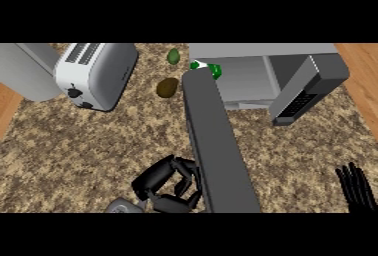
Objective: Pick up the milk, place it into the microwave and close the microwave
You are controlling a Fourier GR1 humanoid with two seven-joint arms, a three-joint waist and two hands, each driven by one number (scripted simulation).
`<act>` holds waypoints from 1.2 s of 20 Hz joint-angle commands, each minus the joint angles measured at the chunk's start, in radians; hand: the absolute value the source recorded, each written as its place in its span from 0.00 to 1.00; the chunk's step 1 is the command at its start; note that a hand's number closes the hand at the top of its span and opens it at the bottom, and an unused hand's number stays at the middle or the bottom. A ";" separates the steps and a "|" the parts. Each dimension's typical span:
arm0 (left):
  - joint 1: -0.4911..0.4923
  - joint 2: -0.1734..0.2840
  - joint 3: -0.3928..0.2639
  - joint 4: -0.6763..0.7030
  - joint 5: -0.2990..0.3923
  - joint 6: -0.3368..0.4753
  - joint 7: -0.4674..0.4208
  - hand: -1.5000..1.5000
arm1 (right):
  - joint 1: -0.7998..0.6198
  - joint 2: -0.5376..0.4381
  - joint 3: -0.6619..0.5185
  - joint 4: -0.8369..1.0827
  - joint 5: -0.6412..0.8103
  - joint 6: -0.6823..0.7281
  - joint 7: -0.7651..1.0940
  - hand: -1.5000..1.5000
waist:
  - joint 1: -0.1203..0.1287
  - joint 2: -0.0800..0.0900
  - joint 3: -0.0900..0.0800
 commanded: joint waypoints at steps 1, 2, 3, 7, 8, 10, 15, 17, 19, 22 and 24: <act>-0.103 -0.003 -0.159 0.105 0.075 0.104 0.030 1.00 | 0.081 -0.017 0.021 -0.170 -0.066 0.128 -0.007 0.00 | -0.005 0.005 0.000; -0.035 -0.003 -0.197 0.097 0.049 0.095 0.012 1.00 | 0.108 -0.018 0.039 -0.194 -0.097 0.183 -0.009 0.00 | -0.003 0.003 0.001; -0.040 -0.003 -0.219 0.115 0.066 0.103 0.026 1.00 | 0.143 -0.032 0.037 -0.239 -0.125 0.200 0.014 0.00 | -0.001 0.003 0.001; -0.112 -0.003 -0.373 0.159 0.168 0.283 0.068 1.00 | 0.159 -0.033 0.085 -0.375 -0.191 0.211 0.103 0.00 | -0.014 0.007 0.000; -0.105 -0.003 -0.412 0.170 0.179 0.333 0.042 1.00 | 0.142 -0.040 0.092 -0.429 -0.210 0.196 0.149 0.00 | -0.021 0.008 -0.002; -0.177 -0.003 -0.472 0.172 0.218 0.412 0.084 1.00 | 0.171 -0.063 0.089 -0.461 -0.257 0.228 0.161 0.00 | -0.028 0.008 0.000; -0.243 -0.002 -0.602 0.172 0.319 0.594 0.095 1.00 | 0.175 -0.056 0.153 -0.587 -0.291 0.201 0.256 0.00 | -0.052 0.013 -0.001; -0.311 -0.002 -0.586 0.172 0.370 0.633 0.127 1.00 | 0.183 -0.090 0.138 -0.629 -0.315 0.212 0.268 0.00 | -0.080 0.016 -0.002; -0.346 -0.002 -0.607 0.170 0.408 0.684 0.132 1.00 | 0.183 -0.096 0.162 -0.669 -0.331 0.210 0.315 0.00 | -0.081 0.018 -0.002; -0.396 -0.002 -0.607 0.218 0.424 0.754 0.107 1.00 | 0.164 -0.120 0.169 -0.709 -0.366 0.214 0.360 0.00 | -0.100 0.024 -0.003; -0.431 -0.002 -0.586 0.219 0.473 0.796 0.115 1.00 | 0.149 -0.122 0.188 -0.739 -0.369 0.203 0.392 0.00 | -0.101 0.029 -0.004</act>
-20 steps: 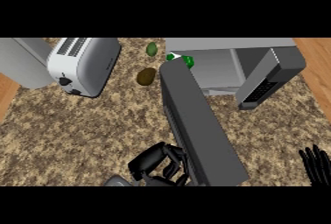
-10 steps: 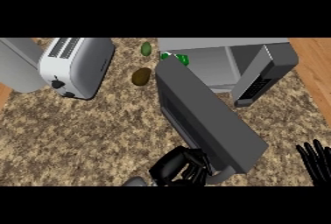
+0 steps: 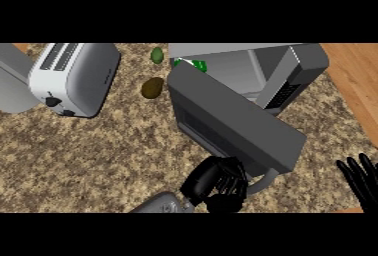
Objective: Pick up the milk, place it into the microwave and close the microwave
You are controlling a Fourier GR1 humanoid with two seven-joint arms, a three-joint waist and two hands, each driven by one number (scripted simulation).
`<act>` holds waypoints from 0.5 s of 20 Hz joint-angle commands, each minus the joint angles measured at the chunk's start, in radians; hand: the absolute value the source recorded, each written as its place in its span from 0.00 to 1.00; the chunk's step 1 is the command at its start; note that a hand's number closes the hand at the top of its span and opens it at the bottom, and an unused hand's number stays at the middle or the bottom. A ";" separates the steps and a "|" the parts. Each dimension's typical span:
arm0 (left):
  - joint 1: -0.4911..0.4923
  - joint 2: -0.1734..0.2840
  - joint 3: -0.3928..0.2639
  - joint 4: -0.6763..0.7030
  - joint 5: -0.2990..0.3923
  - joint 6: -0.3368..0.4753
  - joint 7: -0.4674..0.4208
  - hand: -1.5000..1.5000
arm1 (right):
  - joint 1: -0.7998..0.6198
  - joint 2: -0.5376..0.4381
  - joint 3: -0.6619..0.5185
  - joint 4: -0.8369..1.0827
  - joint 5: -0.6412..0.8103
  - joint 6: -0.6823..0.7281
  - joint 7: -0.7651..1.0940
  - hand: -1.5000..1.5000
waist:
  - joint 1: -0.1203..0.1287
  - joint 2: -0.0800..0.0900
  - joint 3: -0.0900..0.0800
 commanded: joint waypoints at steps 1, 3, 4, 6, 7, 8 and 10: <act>-0.064 -0.025 -0.017 -0.009 0.081 0.099 -0.027 1.00 | 0.011 -0.021 0.026 -0.063 -0.027 0.027 0.039 0.00 | -0.030 0.004 -0.003; -0.105 -0.026 -0.011 0.010 0.125 0.125 -0.025 1.00 | -0.012 -0.026 0.012 -0.057 -0.039 0.018 0.046 0.00 | -0.032 0.010 -0.001; -0.122 -0.026 -0.007 0.010 0.132 0.154 -0.025 1.00 | 0.012 -0.029 0.021 -0.081 -0.044 0.021 0.060 0.00 | -0.047 0.007 -0.002; -0.141 -0.026 0.003 0.029 0.153 0.188 -0.057 1.00 | 0.011 -0.031 0.022 -0.125 -0.077 0.010 0.085 0.00 | -0.052 0.008 -0.003; -0.176 -0.026 0.009 0.028 0.174 0.196 -0.039 1.00 | -0.002 -0.033 0.025 -0.125 -0.080 0.000 0.102 0.00 | -0.054 0.011 -0.003; -0.204 -0.026 0.028 0.052 0.185 0.205 -0.043 1.00 | 0.007 -0.047 0.014 -0.128 -0.091 0.009 0.104 0.00 | -0.062 0.013 -0.002; -0.244 -0.026 0.044 0.079 0.224 0.222 -0.031 1.00 | 0.007 -0.050 0.007 -0.141 -0.107 -0.007 0.124 0.00 | -0.066 0.016 -0.001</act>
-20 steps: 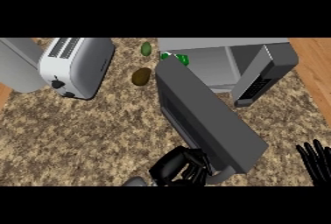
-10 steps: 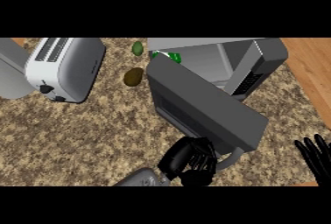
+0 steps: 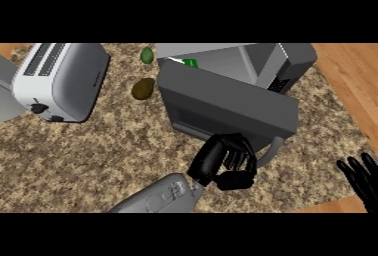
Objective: Pick up the milk, place it into the microwave and close the microwave
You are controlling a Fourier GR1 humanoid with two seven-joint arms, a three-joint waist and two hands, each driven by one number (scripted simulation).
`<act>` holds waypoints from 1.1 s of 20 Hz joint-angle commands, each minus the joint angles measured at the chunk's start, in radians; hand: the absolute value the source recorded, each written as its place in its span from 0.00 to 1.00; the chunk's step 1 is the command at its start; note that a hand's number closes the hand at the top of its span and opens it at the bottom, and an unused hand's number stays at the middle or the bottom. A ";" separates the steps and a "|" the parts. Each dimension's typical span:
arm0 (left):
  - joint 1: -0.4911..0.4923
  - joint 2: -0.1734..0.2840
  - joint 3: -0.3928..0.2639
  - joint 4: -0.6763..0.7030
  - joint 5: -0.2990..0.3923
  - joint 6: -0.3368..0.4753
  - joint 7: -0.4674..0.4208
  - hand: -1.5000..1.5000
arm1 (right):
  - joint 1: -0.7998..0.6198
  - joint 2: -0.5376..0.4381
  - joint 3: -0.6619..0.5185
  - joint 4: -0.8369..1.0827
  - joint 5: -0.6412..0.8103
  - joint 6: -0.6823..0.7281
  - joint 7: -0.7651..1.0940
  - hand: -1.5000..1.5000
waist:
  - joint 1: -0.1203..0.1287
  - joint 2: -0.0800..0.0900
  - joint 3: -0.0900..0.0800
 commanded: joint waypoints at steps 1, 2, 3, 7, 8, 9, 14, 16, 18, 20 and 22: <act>-0.104 -0.007 0.037 0.046 0.068 0.050 -0.002 1.00 | -0.009 -0.008 0.002 -0.039 -0.028 -0.022 0.043 0.00 | -0.020 0.008 0.000; -0.117 -0.007 0.036 0.066 0.083 0.049 -0.018 1.00 | -0.014 -0.010 -0.010 -0.027 -0.048 -0.021 0.042 0.00 | -0.013 0.009 0.002; -0.139 -0.007 0.055 0.072 0.106 0.056 -0.019 1.00 | 0.001 -0.008 0.006 -0.036 -0.040 -0.016 0.049 0.00 | -0.020 0.009 0.002; -0.209 -0.007 0.076 0.122 0.164 0.065 -0.012 1.00 | -0.018 -0.028 0.004 -0.077 -0.075 -0.032 0.091 0.00 | -0.038 0.016 0.001; -0.236 -0.007 0.093 0.136 0.185 0.062 -0.009 1.00 | -0.019 -0.026 0.002 -0.066 -0.077 -0.033 0.091 0.00 | -0.038 0.018 0.002; -0.234 -0.007 0.100 0.161 0.190 0.064 -0.039 1.00 | -0.017 -0.031 -0.002 -0.084 -0.084 -0.033 0.093 0.00 | -0.043 0.020 0.002; -0.259 -0.007 0.127 0.224 0.272 0.042 -0.082 1.00 | -0.006 -0.050 -0.016 -0.103 -0.100 -0.043 0.121 0.00 | -0.054 0.025 0.002; -0.291 -0.007 0.140 0.240 0.300 0.043 -0.086 1.00 | -0.022 -0.043 -0.010 -0.113 -0.120 -0.062 0.137 0.00 | -0.058 0.029 0.002; -0.298 -0.007 0.153 0.280 0.323 0.019 -0.106 1.00 | -0.024 -0.051 -0.017 -0.111 -0.130 -0.062 0.144 0.00 | -0.058 0.035 0.003; -0.303 -0.007 0.167 0.298 0.349 0.020 -0.125 1.00 | -0.034 -0.063 -0.020 -0.128 -0.135 -0.056 0.148 0.00 | -0.071 0.040 0.002; -0.339 -0.007 0.180 0.311 0.369 -0.009 -0.130 1.00 | -0.052 -0.063 -0.021 -0.120 -0.149 -0.073 0.163 0.00 | -0.059 0.044 0.003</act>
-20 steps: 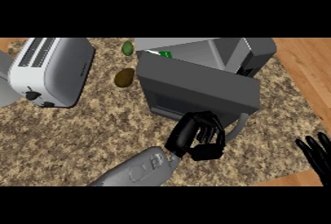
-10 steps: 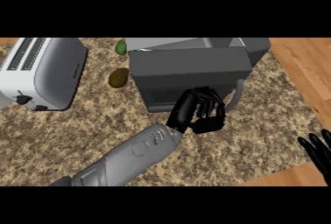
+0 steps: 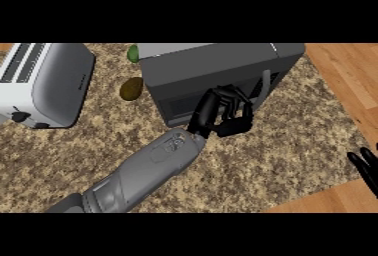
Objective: Pick up the milk, place it into the microwave and close the microwave
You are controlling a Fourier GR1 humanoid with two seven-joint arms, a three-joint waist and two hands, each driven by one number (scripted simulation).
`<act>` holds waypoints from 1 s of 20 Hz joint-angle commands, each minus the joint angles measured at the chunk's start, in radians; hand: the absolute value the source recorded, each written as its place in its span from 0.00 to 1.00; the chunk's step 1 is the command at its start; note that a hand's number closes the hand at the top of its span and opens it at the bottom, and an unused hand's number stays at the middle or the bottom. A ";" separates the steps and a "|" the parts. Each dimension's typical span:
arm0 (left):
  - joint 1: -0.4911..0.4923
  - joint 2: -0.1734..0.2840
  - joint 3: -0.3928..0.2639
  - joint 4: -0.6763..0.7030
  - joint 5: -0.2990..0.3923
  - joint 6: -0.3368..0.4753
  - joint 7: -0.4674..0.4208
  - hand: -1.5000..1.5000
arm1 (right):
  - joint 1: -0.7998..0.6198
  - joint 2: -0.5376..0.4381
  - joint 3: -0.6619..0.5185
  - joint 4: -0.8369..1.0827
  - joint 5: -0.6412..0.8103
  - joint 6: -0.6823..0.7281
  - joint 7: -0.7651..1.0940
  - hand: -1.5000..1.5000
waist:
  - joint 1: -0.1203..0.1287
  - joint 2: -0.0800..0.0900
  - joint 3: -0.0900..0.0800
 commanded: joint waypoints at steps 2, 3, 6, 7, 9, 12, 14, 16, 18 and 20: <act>-0.056 0.001 0.057 0.066 0.073 -0.015 -0.025 1.00 | -0.027 -0.013 -0.009 -0.016 -0.027 -0.016 0.023 0.00 | -0.009 0.011 0.000; -0.049 0.001 0.049 0.078 0.081 -0.032 -0.030 1.00 | -0.028 -0.012 -0.009 -0.009 -0.029 -0.010 0.019 0.00 | -0.005 0.011 0.001; -0.034 0.001 0.078 0.081 0.128 -0.025 -0.043 1.00 | -0.015 -0.008 -0.005 -0.012 -0.047 -0.007 0.022 0.00 | -0.016 0.013 0.001; -0.028 0.001 0.081 0.088 0.133 -0.014 -0.049 1.00 | -0.020 -0.021 -0.019 -0.017 -0.056 0.006 0.017 0.00 | -0.027 0.016 0.002; -0.013 0.001 0.078 0.086 0.153 -0.004 -0.070 1.00 | -0.029 -0.021 -0.017 -0.020 -0.067 -0.002 0.026 0.00 | -0.018 0.015 0.001; -0.033 0.001 0.066 0.111 0.144 0.025 -0.088 1.00 | -0.031 -0.041 -0.019 -0.024 -0.083 0.017 0.034 0.00 | -0.025 0.017 0.003; -0.034 0.001 0.084 0.103 0.163 0.029 -0.121 1.00 | -0.030 -0.043 -0.014 -0.033 -0.082 0.031 0.029 0.00 | -0.023 0.014 0.002; -0.038 0.001 0.080 0.097 0.176 0.034 -0.132 1.00 | -0.042 -0.052 -0.015 -0.049 -0.099 0.030 0.036 0.00 | -0.030 0.018 0.000; -0.044 0.001 0.079 0.096 0.188 0.031 -0.145 1.00 | -0.044 -0.055 -0.010 -0.041 -0.106 0.034 0.041 0.00 | -0.031 0.024 0.001; -0.045 0.001 0.072 0.105 0.191 0.044 -0.162 1.00 | -0.047 -0.059 -0.008 -0.054 -0.122 0.042 0.042 0.00 | -0.030 0.019 0.002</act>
